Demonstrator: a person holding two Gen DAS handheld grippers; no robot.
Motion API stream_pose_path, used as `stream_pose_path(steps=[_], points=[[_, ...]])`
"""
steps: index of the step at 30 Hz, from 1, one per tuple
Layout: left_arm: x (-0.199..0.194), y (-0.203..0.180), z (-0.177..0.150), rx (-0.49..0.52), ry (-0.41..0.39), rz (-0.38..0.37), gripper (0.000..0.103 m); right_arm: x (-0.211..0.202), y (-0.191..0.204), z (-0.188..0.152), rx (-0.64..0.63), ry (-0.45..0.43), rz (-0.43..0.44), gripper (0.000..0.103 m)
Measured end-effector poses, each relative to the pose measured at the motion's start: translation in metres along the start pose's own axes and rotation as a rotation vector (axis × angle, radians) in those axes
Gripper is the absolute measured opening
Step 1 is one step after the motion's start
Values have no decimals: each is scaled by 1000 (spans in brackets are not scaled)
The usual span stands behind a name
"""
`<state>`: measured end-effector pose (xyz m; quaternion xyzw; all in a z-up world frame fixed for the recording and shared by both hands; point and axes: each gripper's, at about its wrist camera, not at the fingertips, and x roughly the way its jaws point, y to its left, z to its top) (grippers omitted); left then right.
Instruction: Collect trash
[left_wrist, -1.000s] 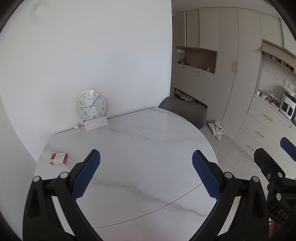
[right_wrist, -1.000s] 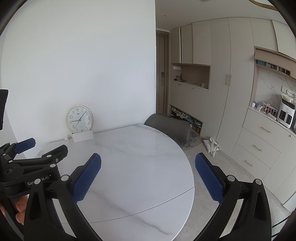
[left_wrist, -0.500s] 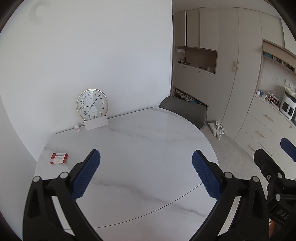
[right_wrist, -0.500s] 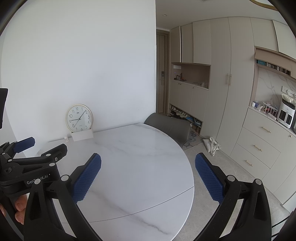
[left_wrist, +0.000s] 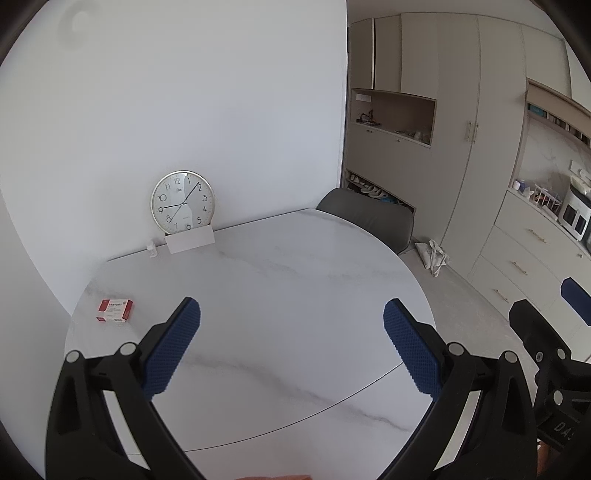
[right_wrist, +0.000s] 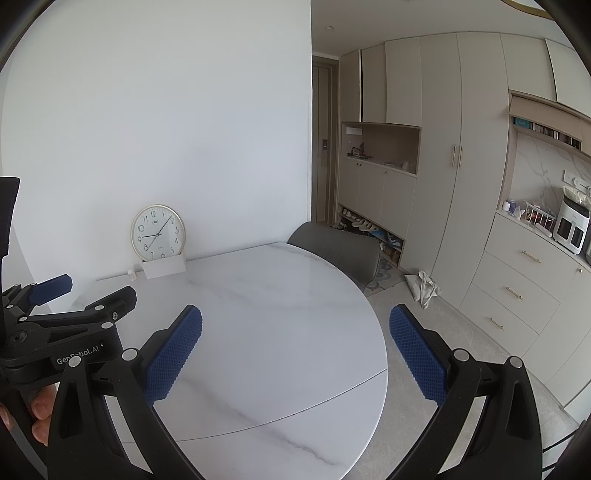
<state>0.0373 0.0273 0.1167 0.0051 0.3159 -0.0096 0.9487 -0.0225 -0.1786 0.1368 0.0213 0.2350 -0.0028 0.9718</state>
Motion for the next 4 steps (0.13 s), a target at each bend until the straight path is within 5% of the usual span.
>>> stream_pose_path(steps=[4], points=[[3, 4, 3, -7, 6, -3, 95, 0, -1, -2, 0, 2, 0, 101]])
